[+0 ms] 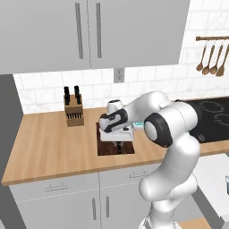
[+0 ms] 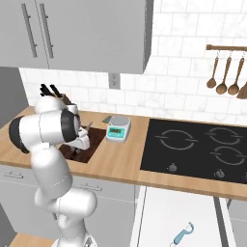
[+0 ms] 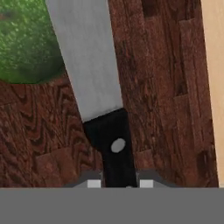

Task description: Place the appropriate cutting tool for cutting the avocado skin on the cutting board.

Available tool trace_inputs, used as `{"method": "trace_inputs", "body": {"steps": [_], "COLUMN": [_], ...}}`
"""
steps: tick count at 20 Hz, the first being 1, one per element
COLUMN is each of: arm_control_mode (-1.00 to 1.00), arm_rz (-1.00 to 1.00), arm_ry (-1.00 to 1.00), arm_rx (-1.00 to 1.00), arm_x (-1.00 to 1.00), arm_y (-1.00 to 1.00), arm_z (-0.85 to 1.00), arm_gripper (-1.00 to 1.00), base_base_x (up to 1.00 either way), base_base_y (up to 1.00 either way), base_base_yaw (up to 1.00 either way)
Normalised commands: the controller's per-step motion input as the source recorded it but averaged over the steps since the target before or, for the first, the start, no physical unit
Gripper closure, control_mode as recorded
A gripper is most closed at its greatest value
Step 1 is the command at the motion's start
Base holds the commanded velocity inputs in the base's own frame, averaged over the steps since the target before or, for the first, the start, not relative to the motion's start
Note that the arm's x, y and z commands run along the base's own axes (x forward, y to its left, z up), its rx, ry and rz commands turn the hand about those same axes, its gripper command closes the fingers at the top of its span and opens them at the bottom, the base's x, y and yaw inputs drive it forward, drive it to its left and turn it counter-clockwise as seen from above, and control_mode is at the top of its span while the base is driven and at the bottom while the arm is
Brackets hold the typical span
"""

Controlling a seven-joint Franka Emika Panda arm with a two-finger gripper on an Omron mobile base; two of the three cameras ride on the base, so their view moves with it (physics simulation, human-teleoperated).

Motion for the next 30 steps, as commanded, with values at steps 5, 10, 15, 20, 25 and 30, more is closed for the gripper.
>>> {"method": "trace_inputs", "body": {"steps": [5,10,15,20,25,30], "arm_control_mode": [-1.0,-1.0,-1.0,-1.0,-1.0,-1.0], "arm_rz": [0.05,0.03,0.01,0.0,0.0,0.0], "arm_ry": [0.0,0.0,0.0,0.0,0.0,-0.07], "arm_rx": [0.0,0.0,0.0,0.0,0.01,0.01], "arm_x": [0.06,-0.1,-0.44,-0.56,-0.62,-0.57], "arm_y": [0.11,0.01,0.0,-0.05,-0.11,-0.2], "arm_z": [-0.3,-0.06,0.2,0.4,0.54,0.51], "arm_gripper": [-1.0,-1.0,-1.0,-1.0,-1.0,-1.0], "base_base_x": [0.0,0.0,0.0,0.0,0.0,0.0], "base_base_y": [0.0,0.0,0.0,0.0,0.0,0.0], "base_base_yaw": [0.0,0.0,0.0,0.0,0.0,0.0]}}
